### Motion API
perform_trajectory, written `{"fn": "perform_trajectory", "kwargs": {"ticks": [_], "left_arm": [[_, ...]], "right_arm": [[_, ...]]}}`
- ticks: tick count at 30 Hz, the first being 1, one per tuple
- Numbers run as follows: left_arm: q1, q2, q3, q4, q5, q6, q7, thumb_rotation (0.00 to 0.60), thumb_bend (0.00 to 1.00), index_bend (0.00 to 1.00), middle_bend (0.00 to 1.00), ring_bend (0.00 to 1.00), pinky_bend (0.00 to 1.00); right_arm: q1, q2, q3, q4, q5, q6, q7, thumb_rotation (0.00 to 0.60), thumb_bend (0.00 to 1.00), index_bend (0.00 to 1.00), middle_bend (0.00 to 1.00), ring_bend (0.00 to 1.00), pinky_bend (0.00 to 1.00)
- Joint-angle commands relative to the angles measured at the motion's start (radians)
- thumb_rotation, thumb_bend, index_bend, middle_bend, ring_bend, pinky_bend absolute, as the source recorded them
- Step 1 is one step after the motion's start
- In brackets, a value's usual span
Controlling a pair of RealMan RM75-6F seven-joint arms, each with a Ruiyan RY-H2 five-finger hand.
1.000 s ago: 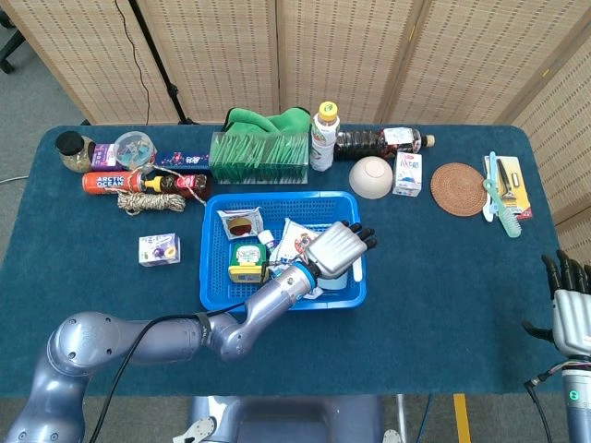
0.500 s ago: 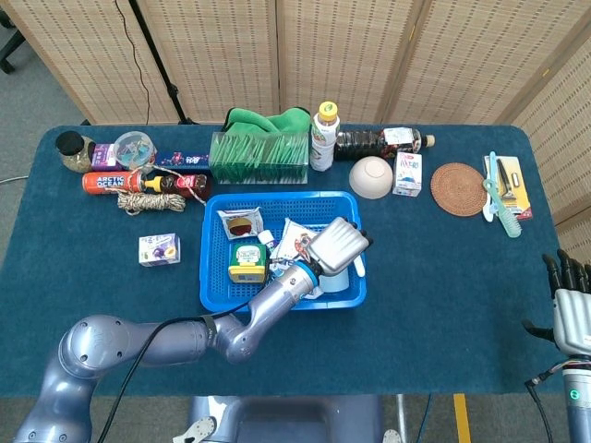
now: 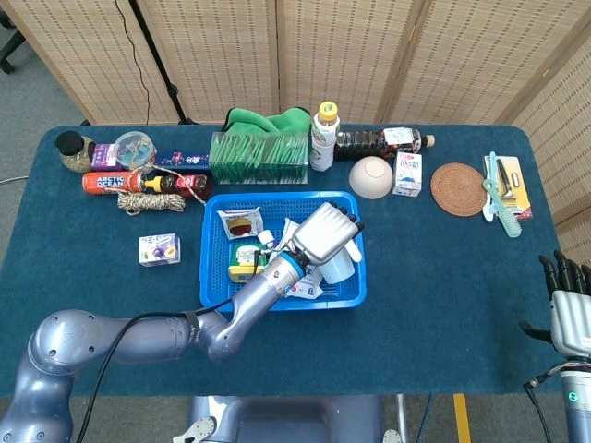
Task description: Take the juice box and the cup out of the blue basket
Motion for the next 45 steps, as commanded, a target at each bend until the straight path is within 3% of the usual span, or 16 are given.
{"fn": "perform_trajectory", "kwargs": {"ticks": [1, 6, 14, 22, 29, 37, 45], "left_arm": [[0.037, 0.070, -0.015, -0.078, 0.018, 0.042, -0.009, 0.600, 0.48, 0.62, 0.52, 0.47, 0.49], [0.089, 0.169, -0.014, -0.176, 0.042, 0.083, -0.019, 0.600, 0.48, 0.62, 0.52, 0.47, 0.49], [0.216, 0.309, 0.031, -0.287, 0.120, 0.183, -0.068, 0.600, 0.48, 0.62, 0.52, 0.47, 0.49], [0.397, 0.472, 0.111, -0.355, 0.250, 0.274, -0.244, 0.600, 0.48, 0.62, 0.52, 0.47, 0.49], [0.559, 0.571, 0.222, -0.337, 0.394, 0.352, -0.412, 0.600, 0.48, 0.62, 0.52, 0.47, 0.49], [0.706, 0.591, 0.327, -0.269, 0.548, 0.448, -0.539, 0.600, 0.48, 0.62, 0.52, 0.47, 0.49], [0.801, 0.526, 0.379, -0.186, 0.617, 0.489, -0.576, 0.600, 0.48, 0.61, 0.52, 0.46, 0.49]], "right_arm": [[-0.001, 0.001, -0.001, -0.003, -0.004, 0.003, 0.000, 0.600, 0.00, 0.00, 0.00, 0.00, 0.00], [-0.003, 0.001, -0.005, -0.007, -0.013, 0.008, -0.002, 0.600, 0.00, 0.00, 0.00, 0.00, 0.00], [-0.004, -0.002, -0.015, -0.015, -0.032, 0.011, -0.013, 0.600, 0.00, 0.00, 0.00, 0.00, 0.00], [-0.008, -0.003, -0.025, -0.028, -0.055, 0.022, -0.024, 0.600, 0.00, 0.00, 0.00, 0.00, 0.00], [-0.011, -0.004, -0.031, -0.037, -0.072, 0.030, -0.031, 0.600, 0.00, 0.00, 0.00, 0.00, 0.00], [-0.012, -0.009, -0.039, -0.043, -0.093, 0.037, -0.045, 0.600, 0.00, 0.00, 0.00, 0.00, 0.00], [-0.017, -0.008, -0.045, -0.049, -0.113, 0.048, -0.047, 0.600, 0.00, 0.00, 0.00, 0.00, 0.00]]}}
